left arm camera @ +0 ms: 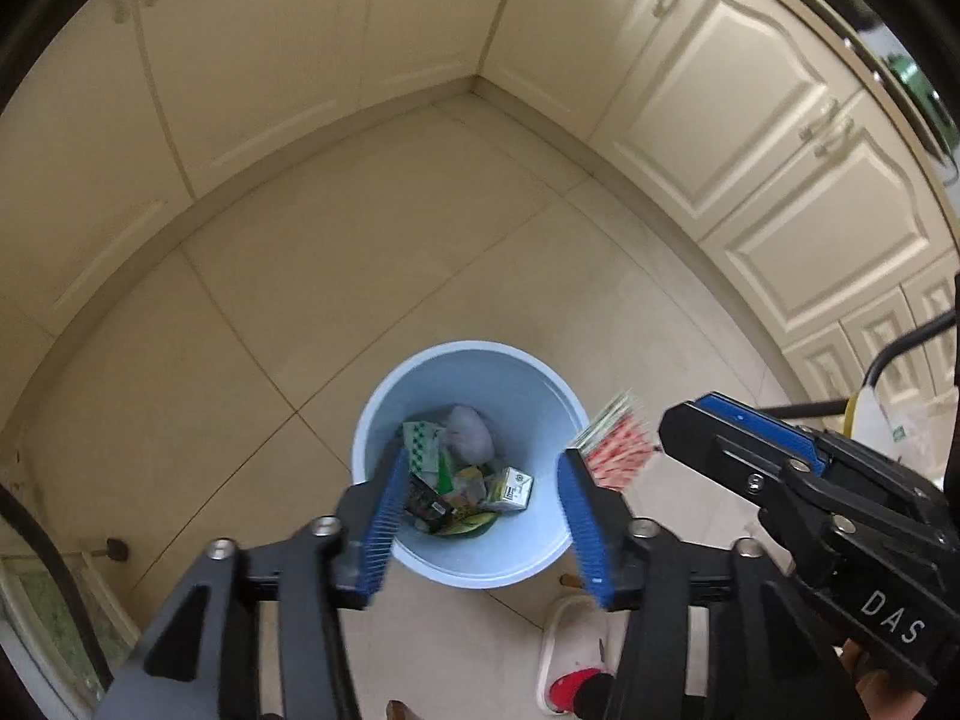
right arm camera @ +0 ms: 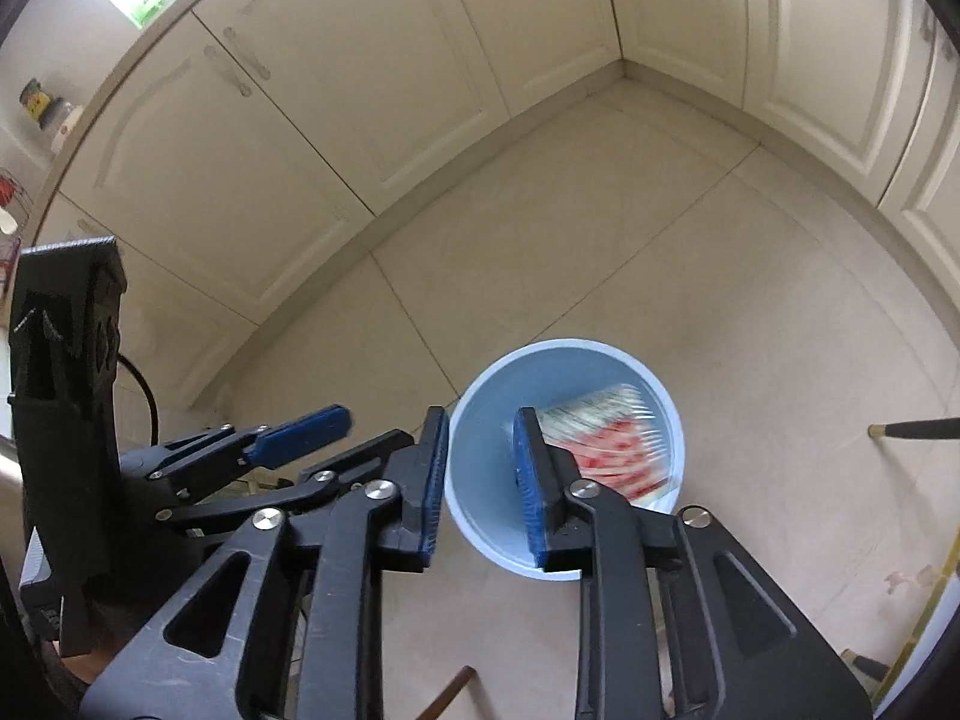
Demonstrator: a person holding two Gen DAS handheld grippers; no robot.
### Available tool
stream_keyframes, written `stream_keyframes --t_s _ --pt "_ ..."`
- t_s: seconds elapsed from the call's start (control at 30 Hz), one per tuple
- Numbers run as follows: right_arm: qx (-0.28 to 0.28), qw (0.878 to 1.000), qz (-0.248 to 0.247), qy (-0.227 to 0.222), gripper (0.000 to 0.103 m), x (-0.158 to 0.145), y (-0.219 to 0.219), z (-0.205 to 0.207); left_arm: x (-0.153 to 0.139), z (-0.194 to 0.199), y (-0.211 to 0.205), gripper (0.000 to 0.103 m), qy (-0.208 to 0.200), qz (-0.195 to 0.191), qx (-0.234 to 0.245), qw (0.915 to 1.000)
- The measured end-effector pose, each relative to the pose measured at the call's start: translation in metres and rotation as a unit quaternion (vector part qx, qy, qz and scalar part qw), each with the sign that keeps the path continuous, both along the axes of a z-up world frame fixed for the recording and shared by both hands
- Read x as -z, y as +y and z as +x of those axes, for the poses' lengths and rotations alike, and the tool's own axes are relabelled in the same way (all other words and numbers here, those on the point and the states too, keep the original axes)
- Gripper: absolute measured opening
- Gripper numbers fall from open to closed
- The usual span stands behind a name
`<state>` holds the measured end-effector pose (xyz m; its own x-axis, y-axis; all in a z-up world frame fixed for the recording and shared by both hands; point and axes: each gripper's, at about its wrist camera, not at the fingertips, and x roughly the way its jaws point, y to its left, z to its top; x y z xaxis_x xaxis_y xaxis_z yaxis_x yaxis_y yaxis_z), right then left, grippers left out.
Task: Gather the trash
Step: 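Open both tools to drop the packet and snack bar into the bin, then return both tools toward the table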
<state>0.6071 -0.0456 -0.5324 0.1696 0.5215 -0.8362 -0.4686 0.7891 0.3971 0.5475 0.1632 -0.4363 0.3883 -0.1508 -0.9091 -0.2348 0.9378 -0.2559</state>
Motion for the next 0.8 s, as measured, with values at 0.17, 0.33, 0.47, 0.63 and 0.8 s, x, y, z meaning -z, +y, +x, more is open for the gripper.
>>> stream_keyframes --t_s 0.17,0.33,0.47,0.63,0.8 --pt "-0.005 1.0 0.01 -0.025 0.043 -0.034 0.002 -0.015 -0.035 -0.025 0.014 0.054 -0.014 0.019 -0.029 0.9993" --pt "-0.008 0.998 0.016 -0.065 0.048 -0.085 0.008 -0.039 -0.095 -0.06 -0.004 0.058 -0.064 0.046 -0.047 0.9957" --pt "-0.006 0.99 0.004 -0.139 0.06 -0.15 0.003 -0.078 -0.161 -0.102 -0.018 0.069 -0.136 0.085 -0.065 0.9849" --pt "0.014 0.975 0.005 -0.223 0.078 -0.224 -0.022 -0.129 -0.234 -0.154 -0.072 0.08 -0.23 0.144 -0.083 0.959" --pt "0.045 0.948 0.007 -0.315 0.094 -0.302 -0.059 -0.193 -0.287 -0.212 -0.121 0.089 -0.309 0.172 -0.088 0.9312"
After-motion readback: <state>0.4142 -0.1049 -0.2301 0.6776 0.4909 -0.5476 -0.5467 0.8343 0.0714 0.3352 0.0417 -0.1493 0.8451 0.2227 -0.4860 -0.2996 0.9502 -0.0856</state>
